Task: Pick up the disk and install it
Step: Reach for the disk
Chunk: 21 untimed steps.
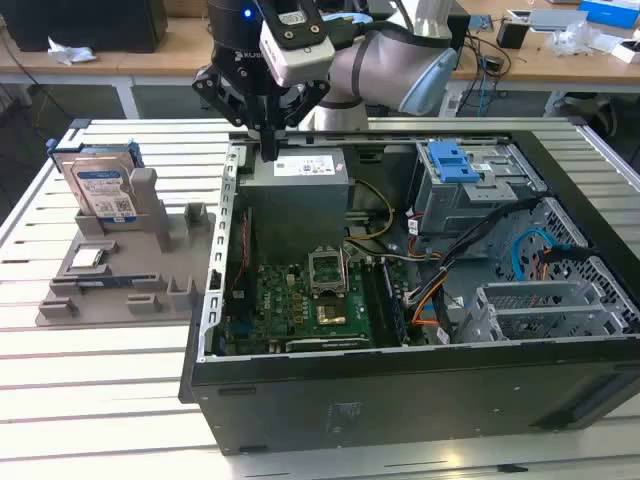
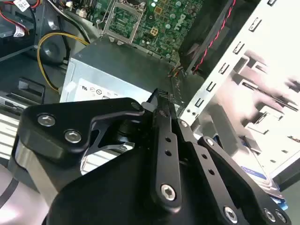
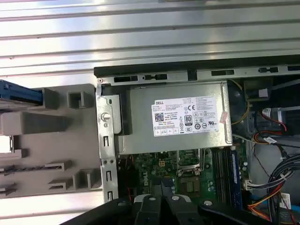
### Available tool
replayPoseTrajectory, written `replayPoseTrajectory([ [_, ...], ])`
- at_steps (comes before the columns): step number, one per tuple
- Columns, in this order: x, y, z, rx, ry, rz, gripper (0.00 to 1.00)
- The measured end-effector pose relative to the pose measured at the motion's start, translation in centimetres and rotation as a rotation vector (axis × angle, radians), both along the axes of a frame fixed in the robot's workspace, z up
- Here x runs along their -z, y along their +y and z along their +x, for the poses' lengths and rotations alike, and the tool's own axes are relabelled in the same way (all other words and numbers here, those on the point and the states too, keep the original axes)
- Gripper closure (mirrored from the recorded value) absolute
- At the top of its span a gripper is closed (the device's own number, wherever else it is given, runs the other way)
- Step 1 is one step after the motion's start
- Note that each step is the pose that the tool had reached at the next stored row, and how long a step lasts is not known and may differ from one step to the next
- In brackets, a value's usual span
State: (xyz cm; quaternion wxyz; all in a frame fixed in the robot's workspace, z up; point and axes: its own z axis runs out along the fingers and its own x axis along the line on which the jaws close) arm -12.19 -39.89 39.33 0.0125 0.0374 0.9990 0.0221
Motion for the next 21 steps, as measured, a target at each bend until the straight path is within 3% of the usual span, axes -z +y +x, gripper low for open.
replayPoseTrajectory([
  [4, 0.00, 0.00, -2.1, 0.000, 0.0000, 0.0000, 0.90],
  [16, 0.00, 0.02, -5.5, 0.000, 0.0000, 0.0001, 0.90],
  [21, 0.00, 0.05, -7.6, 0.000, 0.0000, 0.0000, 0.90],
])
